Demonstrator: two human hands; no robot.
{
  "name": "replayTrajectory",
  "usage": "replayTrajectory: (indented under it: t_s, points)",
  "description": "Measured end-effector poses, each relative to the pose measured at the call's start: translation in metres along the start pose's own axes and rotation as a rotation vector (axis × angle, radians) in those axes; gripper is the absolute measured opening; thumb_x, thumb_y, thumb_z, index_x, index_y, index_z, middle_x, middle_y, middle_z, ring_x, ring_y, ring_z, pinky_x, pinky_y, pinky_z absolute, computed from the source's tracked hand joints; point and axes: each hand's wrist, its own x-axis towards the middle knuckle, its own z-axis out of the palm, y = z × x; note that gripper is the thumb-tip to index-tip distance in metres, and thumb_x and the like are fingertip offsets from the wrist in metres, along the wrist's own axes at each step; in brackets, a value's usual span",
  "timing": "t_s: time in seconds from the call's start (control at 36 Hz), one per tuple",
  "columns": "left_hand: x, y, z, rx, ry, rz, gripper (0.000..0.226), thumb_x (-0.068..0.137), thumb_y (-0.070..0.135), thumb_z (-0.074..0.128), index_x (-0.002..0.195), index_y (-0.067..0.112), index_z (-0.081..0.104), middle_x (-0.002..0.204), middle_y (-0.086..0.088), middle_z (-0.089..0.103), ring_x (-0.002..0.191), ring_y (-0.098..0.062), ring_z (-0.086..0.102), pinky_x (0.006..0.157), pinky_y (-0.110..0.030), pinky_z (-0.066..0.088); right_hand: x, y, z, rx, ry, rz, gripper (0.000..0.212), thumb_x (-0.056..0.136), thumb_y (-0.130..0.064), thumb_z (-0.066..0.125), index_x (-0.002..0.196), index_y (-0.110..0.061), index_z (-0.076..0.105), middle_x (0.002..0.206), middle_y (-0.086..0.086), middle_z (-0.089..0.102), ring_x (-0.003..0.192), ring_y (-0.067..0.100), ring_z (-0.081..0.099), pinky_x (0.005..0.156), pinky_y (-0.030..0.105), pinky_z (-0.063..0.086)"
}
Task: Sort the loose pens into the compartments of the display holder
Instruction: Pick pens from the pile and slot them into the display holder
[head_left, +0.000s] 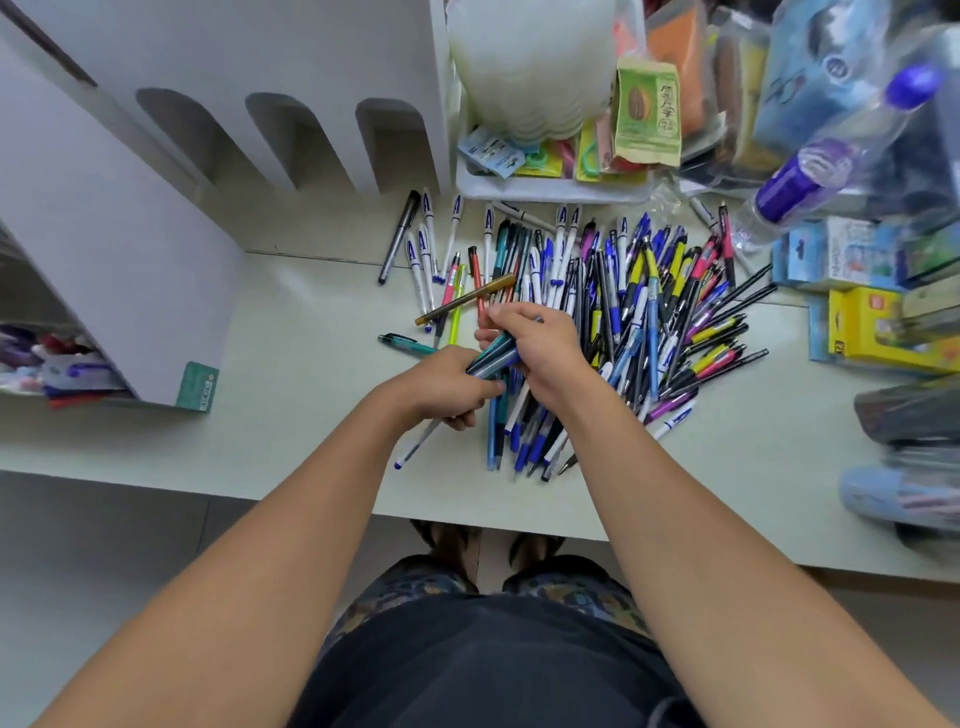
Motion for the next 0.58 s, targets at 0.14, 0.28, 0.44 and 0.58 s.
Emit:
replayTrajectory:
  t_s: [0.14, 0.28, 0.44, 0.58]
  points:
    - [-0.002, 0.005, 0.004, -0.030, -0.031, 0.009, 0.015, 0.098, 0.023, 0.064, 0.097, 0.010, 0.057, 0.073, -0.009, 0.054, 0.060, -0.019, 0.052, 0.058, -0.033, 0.048, -0.009, -0.007, -0.002, -0.292, -0.020, -0.107, 0.032, 0.107, -0.025, 0.051, 0.097, -0.012, 0.079, 0.099, 0.004, 0.078, 0.101, 0.023, 0.071, 0.099, 0.038, 0.054]
    - [-0.004, 0.011, 0.006, -0.166, 0.015, 0.073, 0.011, 0.098, 0.024, 0.064, 0.103, 0.013, 0.063, 0.067, -0.003, 0.052, 0.059, -0.016, 0.049, 0.060, -0.031, 0.048, -0.022, -0.026, -0.001, -0.375, -0.084, -0.124, 0.053, 0.109, -0.047, 0.034, 0.127, -0.012, 0.070, 0.128, 0.001, 0.068, 0.113, 0.011, 0.060, 0.099, 0.026, 0.044]
    - [-0.009, 0.012, -0.006, -1.210, 0.257, 0.042, 0.015, 0.103, 0.027, 0.058, 0.093, 0.016, 0.053, 0.060, 0.005, 0.042, 0.051, -0.008, 0.041, 0.049, -0.021, 0.043, -0.041, -0.014, -0.001, 0.111, 0.162, -0.114, 0.059, 0.107, -0.056, 0.031, 0.146, -0.017, 0.052, 0.140, 0.006, 0.060, 0.125, 0.020, 0.058, 0.102, 0.037, 0.049]
    - [-0.021, 0.016, -0.011, -1.680, 0.284, 0.091, 0.024, 0.104, 0.028, 0.055, 0.084, 0.015, 0.050, 0.060, 0.005, 0.045, 0.051, -0.004, 0.047, 0.055, -0.019, 0.050, -0.065, 0.011, 0.021, 0.308, 0.139, -0.027, 0.060, 0.107, -0.057, 0.028, 0.139, -0.016, 0.059, 0.133, 0.006, 0.066, 0.124, 0.018, 0.061, 0.108, 0.041, 0.045]
